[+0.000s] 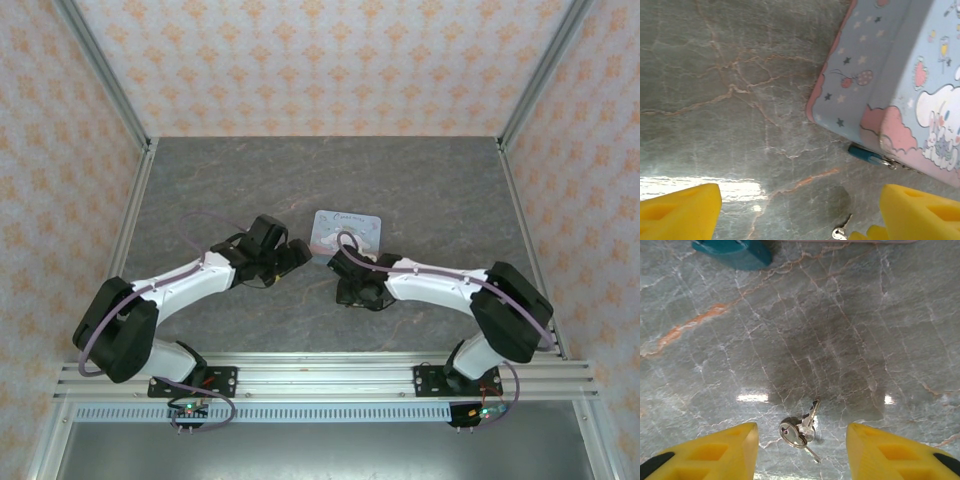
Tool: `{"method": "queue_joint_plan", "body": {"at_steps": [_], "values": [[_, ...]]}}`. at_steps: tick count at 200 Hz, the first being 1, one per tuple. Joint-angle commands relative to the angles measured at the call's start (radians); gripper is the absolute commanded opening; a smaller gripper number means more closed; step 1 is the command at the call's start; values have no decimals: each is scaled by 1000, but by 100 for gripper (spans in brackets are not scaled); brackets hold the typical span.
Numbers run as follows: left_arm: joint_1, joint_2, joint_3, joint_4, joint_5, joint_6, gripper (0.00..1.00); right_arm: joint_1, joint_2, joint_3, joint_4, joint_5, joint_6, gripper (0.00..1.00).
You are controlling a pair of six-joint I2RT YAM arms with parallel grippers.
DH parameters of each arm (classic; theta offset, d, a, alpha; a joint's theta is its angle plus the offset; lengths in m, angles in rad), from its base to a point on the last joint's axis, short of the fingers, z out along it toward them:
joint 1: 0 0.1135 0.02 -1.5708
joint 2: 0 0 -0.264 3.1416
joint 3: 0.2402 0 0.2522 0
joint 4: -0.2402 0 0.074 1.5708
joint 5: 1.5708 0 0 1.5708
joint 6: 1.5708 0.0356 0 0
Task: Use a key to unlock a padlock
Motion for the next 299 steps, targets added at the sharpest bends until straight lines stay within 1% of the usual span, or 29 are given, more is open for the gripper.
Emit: {"method": "queue_joint_plan", "body": {"at_steps": [1, 25, 55, 84, 104, 118, 136, 153, 171, 218, 243, 257, 260, 292, 299], "values": [[14, -33, -16, -5, 5, 14, 83, 17, 38, 42, -40, 38, 40, 48], [23, -36, -20, -1, 12, 16, 84, 33, 84, 66, -48, 38, 47, 47], [31, -39, -23, -2, 19, 17, 84, 46, 127, 81, -63, 35, 44, 41], [38, -44, -24, -7, 23, 19, 84, 62, 135, 75, -67, 30, 47, 35], [41, -46, -22, -9, 23, 19, 84, 66, 134, 60, -58, 25, 49, 26], [41, -45, -20, -10, 24, 19, 84, 65, 132, 42, -38, 24, 53, 16], [41, -46, -20, -13, 26, 17, 84, 67, 126, 25, -11, 14, 57, 0], [41, -53, -20, -18, 25, 16, 84, 66, 97, 2, 10, 18, 61, 0], [41, -61, -22, -27, 22, 14, 84, 56, 33, -28, 32, 19, 59, 0], [41, -80, -37, -5, 48, 2, 84, -35, -214, -158, 159, -48, 66, 0], [41, -80, -50, 45, 86, -30, 84, -100, -334, -226, 279, -140, 62, 0], [39, -76, -60, 92, 121, -64, 84, -138, -360, -246, 344, -200, 59, 0], [38, -74, -61, 104, 129, -72, 84, -147, -391, -249, 358, -214, 61, 0], [17, -44, -88, 270, 204, -195, 82, -193, -421, -281, 556, -347, 62, 0], [9, -33, -90, 308, 216, -221, 82, -198, -420, -283, 582, -356, 65, 0]]}}
